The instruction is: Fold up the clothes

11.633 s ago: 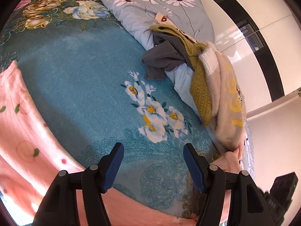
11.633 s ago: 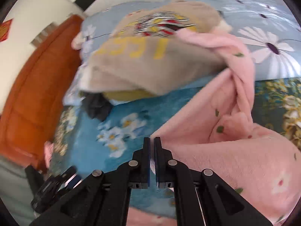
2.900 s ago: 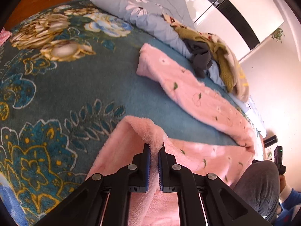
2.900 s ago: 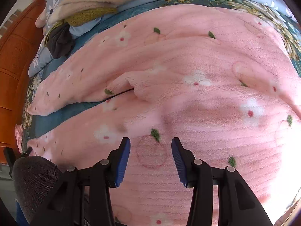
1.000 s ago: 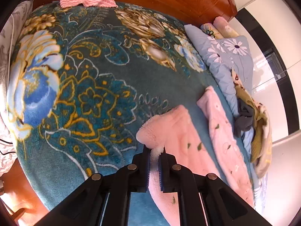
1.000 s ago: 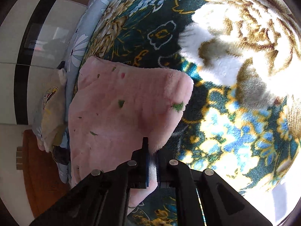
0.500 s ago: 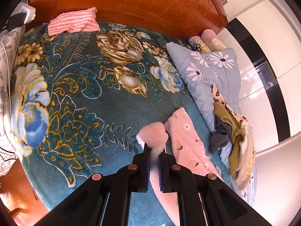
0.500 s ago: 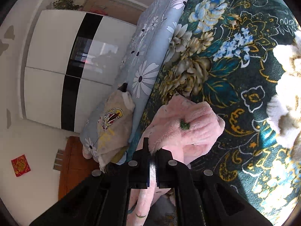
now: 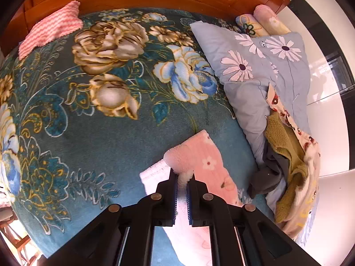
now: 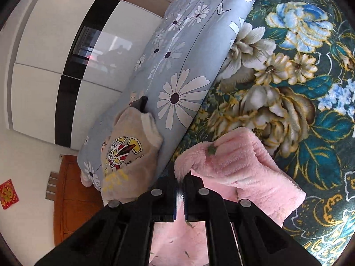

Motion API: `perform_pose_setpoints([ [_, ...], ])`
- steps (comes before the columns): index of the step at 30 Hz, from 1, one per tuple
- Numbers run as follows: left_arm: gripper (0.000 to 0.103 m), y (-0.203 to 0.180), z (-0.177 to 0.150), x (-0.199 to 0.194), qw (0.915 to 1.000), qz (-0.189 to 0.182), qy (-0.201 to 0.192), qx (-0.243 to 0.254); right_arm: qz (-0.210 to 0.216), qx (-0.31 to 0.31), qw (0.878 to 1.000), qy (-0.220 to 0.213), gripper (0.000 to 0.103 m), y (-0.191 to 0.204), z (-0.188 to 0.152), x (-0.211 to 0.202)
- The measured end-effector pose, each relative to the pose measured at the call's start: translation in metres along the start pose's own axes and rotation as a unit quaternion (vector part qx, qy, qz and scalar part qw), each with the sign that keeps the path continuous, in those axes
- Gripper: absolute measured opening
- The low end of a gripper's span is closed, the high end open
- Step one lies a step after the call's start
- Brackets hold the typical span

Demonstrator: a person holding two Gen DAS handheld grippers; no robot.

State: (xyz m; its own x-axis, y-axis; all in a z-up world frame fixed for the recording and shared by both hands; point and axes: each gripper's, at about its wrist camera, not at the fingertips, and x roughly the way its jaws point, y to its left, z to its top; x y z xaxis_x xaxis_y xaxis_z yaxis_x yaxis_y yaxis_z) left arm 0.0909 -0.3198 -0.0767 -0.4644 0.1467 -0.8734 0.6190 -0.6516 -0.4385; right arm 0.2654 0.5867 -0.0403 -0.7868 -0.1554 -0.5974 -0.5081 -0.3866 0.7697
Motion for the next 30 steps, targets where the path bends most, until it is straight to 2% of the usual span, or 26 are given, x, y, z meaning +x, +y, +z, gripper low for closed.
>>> perform_pose_setpoints([
  [9,0.007,-0.074,0.038,0.083,0.9969,0.022,0.019,0.072,-0.091,-0.004,0.996,-0.01,0.004,0.015,0.033,0.066],
  [13,0.008,-0.083,0.045,0.114,0.9955,0.012,0.027,0.091,-0.124,-0.002,0.992,-0.009,0.004,0.009,0.034,0.085],
  [17,0.011,-0.077,0.049,0.125,0.9945,-0.027,0.033,0.096,-0.15,0.0,0.989,-0.003,0.005,0.0,0.03,0.1],
  [20,0.03,-0.069,0.049,0.119,0.9929,-0.063,0.032,0.096,-0.159,-0.001,0.987,-0.001,0.007,-0.003,0.028,0.107],
  [21,0.042,-0.064,0.047,0.11,0.9916,-0.083,0.024,0.097,-0.161,-0.003,0.987,0.002,0.007,-0.003,0.028,0.109],
  [22,0.049,-0.059,0.045,0.101,0.9899,-0.102,0.016,0.097,-0.161,-0.006,0.987,0.005,0.007,-0.003,0.028,0.11],
  [24,0.056,-0.041,0.037,0.081,0.9888,-0.119,-0.008,0.09,-0.163,-0.019,0.986,0.011,0.008,0.0,0.026,0.112],
  [25,0.061,-0.031,0.032,0.072,0.9886,-0.122,-0.019,0.086,-0.165,-0.031,0.986,0.013,0.013,0.003,0.025,0.113],
  [26,0.062,-0.019,0.025,0.066,0.9901,-0.113,-0.029,0.078,-0.164,-0.047,0.985,0.013,0.032,0.007,0.024,0.112],
  [28,0.063,0.005,0.01,0.064,0.9932,-0.094,-0.031,0.062,-0.15,-0.077,0.986,0.011,0.058,0.017,0.019,0.107],
  [30,0.063,0.028,-0.004,0.072,0.9945,-0.098,-0.013,0.035,-0.115,-0.101,0.988,0.009,0.059,0.025,0.008,0.094],
])
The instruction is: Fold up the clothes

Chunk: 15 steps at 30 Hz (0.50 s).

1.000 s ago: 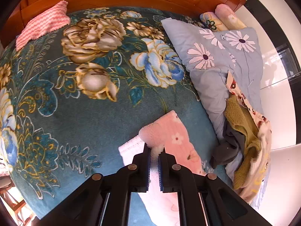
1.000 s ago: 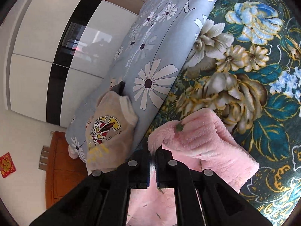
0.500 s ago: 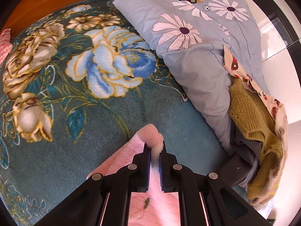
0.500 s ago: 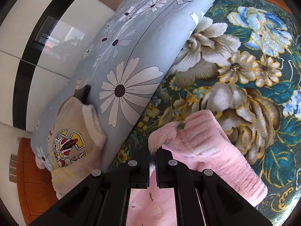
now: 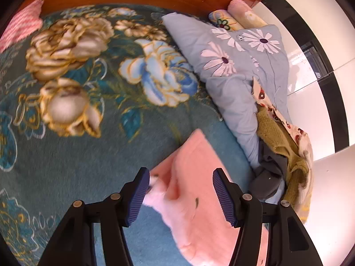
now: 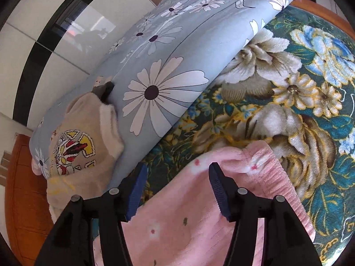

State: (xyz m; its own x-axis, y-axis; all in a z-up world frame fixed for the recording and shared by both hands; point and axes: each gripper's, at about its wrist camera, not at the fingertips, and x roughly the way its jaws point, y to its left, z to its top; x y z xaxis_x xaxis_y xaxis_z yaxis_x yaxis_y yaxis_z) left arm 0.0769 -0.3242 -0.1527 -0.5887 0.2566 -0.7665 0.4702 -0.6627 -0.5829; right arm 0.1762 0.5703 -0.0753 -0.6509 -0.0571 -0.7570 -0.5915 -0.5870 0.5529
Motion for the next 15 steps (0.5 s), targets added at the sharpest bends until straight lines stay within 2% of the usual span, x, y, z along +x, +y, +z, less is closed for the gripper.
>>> perform_pose_setpoints([
  [1,0.063,0.011,-0.008,0.002,0.9999,-0.003,0.007,-0.015,0.015,-0.008,1.0,0.001,0.06,0.0,-0.007,-0.008],
  [3,0.063,0.031,-0.024,0.007,0.9976,-0.033,0.019,-0.058,0.041,-0.02,0.999,0.004,0.063,-0.001,-0.023,-0.025],
  [5,0.064,0.043,-0.039,0.011,0.9928,-0.068,0.019,-0.096,0.051,-0.017,0.998,0.011,0.063,-0.015,-0.042,-0.039],
  [7,0.069,0.052,-0.054,0.016,0.9873,-0.094,0.016,-0.127,0.051,0.008,0.999,0.016,0.063,-0.041,-0.063,-0.053],
  [9,0.072,0.049,-0.065,0.023,0.987,-0.096,0.022,-0.127,0.05,0.047,0.997,0.022,0.065,-0.071,-0.084,-0.063],
  [12,0.072,0.038,-0.072,0.038,0.9902,-0.078,0.042,-0.108,0.042,0.105,0.993,0.036,0.079,-0.113,-0.115,-0.066],
  [13,0.072,0.035,-0.073,0.043,0.9916,-0.067,0.047,-0.1,0.041,0.12,0.991,0.041,0.079,-0.123,-0.123,-0.065],
  [15,0.072,0.032,-0.068,0.044,0.9933,-0.055,0.023,-0.099,0.045,0.142,0.988,0.046,0.079,-0.135,-0.134,-0.06],
])
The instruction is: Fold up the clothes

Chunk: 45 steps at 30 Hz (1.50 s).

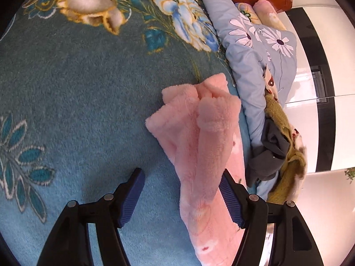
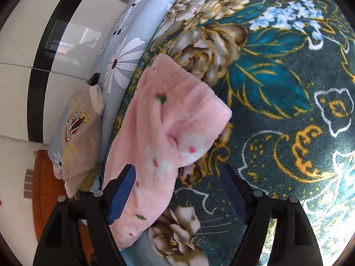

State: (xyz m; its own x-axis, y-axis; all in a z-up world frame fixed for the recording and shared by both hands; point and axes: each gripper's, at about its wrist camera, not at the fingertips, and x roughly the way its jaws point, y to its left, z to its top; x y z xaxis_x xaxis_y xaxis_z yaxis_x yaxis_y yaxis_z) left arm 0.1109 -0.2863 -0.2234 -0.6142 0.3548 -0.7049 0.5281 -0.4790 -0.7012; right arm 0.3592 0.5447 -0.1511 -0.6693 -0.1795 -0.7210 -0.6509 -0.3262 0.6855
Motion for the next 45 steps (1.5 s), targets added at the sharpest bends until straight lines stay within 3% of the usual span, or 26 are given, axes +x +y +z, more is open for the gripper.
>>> perform_pose_setpoints([
  [3,0.072,-0.002,0.008,0.002,0.9994,0.012,-0.032,-0.007,0.029,0.028,0.999,0.0,0.08,-0.008,0.001,0.011],
  [6,0.072,0.001,0.016,0.004,0.9981,0.019,-0.05,-0.031,0.027,0.054,0.998,-0.036,0.08,-0.017,0.011,0.017],
  [9,0.07,-0.005,0.022,0.005,0.9972,0.022,-0.068,-0.021,0.043,0.083,0.994,-0.061,0.08,-0.022,0.022,0.023],
  [11,0.062,-0.007,0.025,0.008,0.9965,0.041,-0.072,-0.017,0.044,0.096,0.992,-0.073,0.08,-0.019,0.028,0.027],
  [13,0.03,-0.008,0.028,0.011,0.9954,0.065,-0.067,-0.02,0.04,0.109,0.99,-0.078,0.08,-0.016,0.033,0.03],
  [15,0.02,-0.006,0.029,0.008,0.9954,0.066,-0.063,-0.028,0.033,0.122,0.989,-0.082,0.079,-0.013,0.038,0.032],
  [20,0.014,-0.035,0.028,-0.02,0.9957,0.056,-0.071,0.019,-0.004,0.13,0.989,-0.073,0.035,-0.006,0.046,0.034],
  [24,0.014,-0.065,0.03,-0.059,0.9946,0.027,-0.082,0.057,0.004,0.078,0.995,-0.059,0.026,0.028,0.058,0.025],
  [28,0.014,-0.088,0.026,-0.117,0.9887,-0.023,-0.107,0.102,0.085,0.005,0.994,-0.064,0.024,0.077,0.069,-0.012],
  [30,0.014,-0.084,0.022,-0.145,0.9834,-0.026,-0.129,0.125,0.119,-0.036,0.99,-0.063,0.024,0.092,0.067,-0.032],
  [32,0.014,-0.06,0.019,-0.165,0.9824,-0.004,-0.135,0.129,0.135,-0.062,0.987,-0.061,0.024,0.09,0.061,-0.045],
  [36,0.014,0.03,0.015,-0.17,0.9883,0.079,-0.11,0.071,0.099,-0.054,0.993,-0.036,0.025,0.037,0.04,-0.04],
  [40,0.014,0.101,-0.009,-0.157,0.9906,0.101,-0.092,-0.013,0.031,0.016,0.999,0.003,0.025,-0.033,0.016,-0.008],
  [45,0.014,0.119,-0.021,-0.154,0.9897,0.103,-0.092,-0.036,0.03,0.068,0.997,0.003,0.027,-0.058,0.006,-0.001],
])
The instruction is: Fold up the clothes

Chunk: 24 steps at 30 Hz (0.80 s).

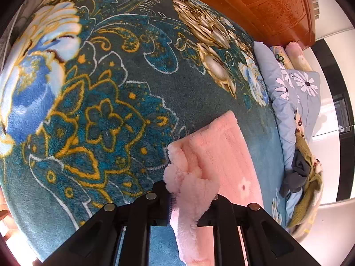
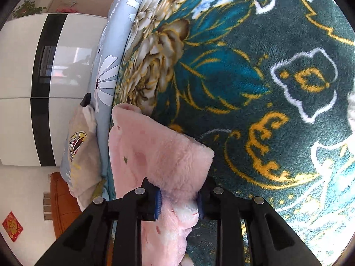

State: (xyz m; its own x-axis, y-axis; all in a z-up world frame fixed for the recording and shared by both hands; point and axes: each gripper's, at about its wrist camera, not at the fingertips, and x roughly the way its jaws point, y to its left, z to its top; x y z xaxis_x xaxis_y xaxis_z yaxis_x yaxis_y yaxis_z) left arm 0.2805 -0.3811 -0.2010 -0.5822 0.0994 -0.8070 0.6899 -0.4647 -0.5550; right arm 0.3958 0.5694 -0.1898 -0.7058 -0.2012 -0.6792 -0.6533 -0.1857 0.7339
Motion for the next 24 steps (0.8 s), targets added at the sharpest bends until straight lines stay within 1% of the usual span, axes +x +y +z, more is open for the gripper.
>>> perform_pose_setpoints([
  [2,0.014,-0.009,0.001,-0.002,0.9999,0.002,-0.003,0.015,-0.009,-0.017,1.0,0.006,0.032,0.007,0.002,-0.003],
  [3,0.014,-0.015,0.002,-0.004,0.9997,0.003,-0.005,0.024,-0.02,-0.037,0.999,0.008,0.034,0.014,0.002,-0.006],
  [4,0.014,-0.021,0.003,-0.007,0.9994,0.003,-0.009,0.033,-0.027,-0.058,0.998,0.009,0.04,0.021,0.001,-0.01],
  [6,0.014,-0.034,0.004,-0.014,0.9985,0.003,-0.019,0.052,-0.041,-0.096,0.995,0.006,0.047,0.033,-0.003,-0.021],
  [7,0.014,-0.043,0.004,-0.02,0.9977,0.0,-0.027,0.061,-0.057,-0.116,0.992,0.001,0.053,0.038,-0.006,-0.028],
  [8,0.014,-0.052,0.004,-0.025,0.9968,-0.002,-0.035,0.072,-0.088,-0.138,0.986,-0.011,0.054,0.042,-0.01,-0.037],
  [9,0.014,-0.065,0.002,-0.034,0.9947,-0.006,-0.044,0.093,-0.111,-0.154,0.982,-0.021,0.054,0.044,-0.012,-0.047],
  [11,0.014,-0.098,-0.004,-0.052,0.9883,-0.019,-0.06,0.139,-0.118,-0.155,0.98,-0.038,0.054,0.038,-0.013,-0.064],
  [12,0.014,-0.118,-0.009,-0.062,0.9838,-0.027,-0.067,0.164,-0.121,-0.155,0.979,-0.046,0.054,0.036,-0.014,-0.073],
  [14,0.014,-0.166,-0.026,-0.086,0.9703,-0.055,-0.071,0.225,-0.128,-0.156,0.977,-0.063,0.054,0.03,-0.014,-0.091],
  [15,0.014,-0.192,-0.04,-0.099,0.9608,-0.066,-0.073,0.259,-0.126,-0.152,0.978,-0.069,0.054,0.028,-0.014,-0.098],
  [16,0.014,-0.217,-0.055,-0.111,0.9505,-0.077,-0.073,0.292,-0.115,-0.142,0.981,-0.069,0.054,0.025,-0.014,-0.1],
  [17,0.014,-0.241,-0.074,-0.122,0.9395,-0.088,-0.071,0.324,-0.105,-0.134,0.983,-0.068,0.054,0.024,-0.014,-0.101],
  [18,0.014,-0.261,-0.096,-0.131,0.9308,-0.095,-0.07,0.346,-0.095,-0.129,0.985,-0.065,0.054,0.024,-0.015,-0.101],
  [21,0.014,-0.306,-0.166,-0.136,0.9136,-0.1,-0.056,0.39,-0.069,-0.128,0.988,-0.05,0.054,0.029,-0.024,-0.092],
  [22,0.014,-0.315,-0.191,-0.132,0.9109,-0.094,-0.05,0.399,-0.061,-0.131,0.989,-0.043,0.054,0.03,-0.028,-0.089],
  [23,0.014,-0.321,-0.217,-0.123,0.91,-0.085,-0.037,0.404,-0.054,-0.133,0.989,-0.036,0.054,0.03,-0.033,-0.086],
  [24,0.014,-0.325,-0.244,-0.11,0.9084,-0.075,-0.016,0.411,-0.046,-0.132,0.99,-0.027,0.054,0.029,-0.037,-0.082],
])
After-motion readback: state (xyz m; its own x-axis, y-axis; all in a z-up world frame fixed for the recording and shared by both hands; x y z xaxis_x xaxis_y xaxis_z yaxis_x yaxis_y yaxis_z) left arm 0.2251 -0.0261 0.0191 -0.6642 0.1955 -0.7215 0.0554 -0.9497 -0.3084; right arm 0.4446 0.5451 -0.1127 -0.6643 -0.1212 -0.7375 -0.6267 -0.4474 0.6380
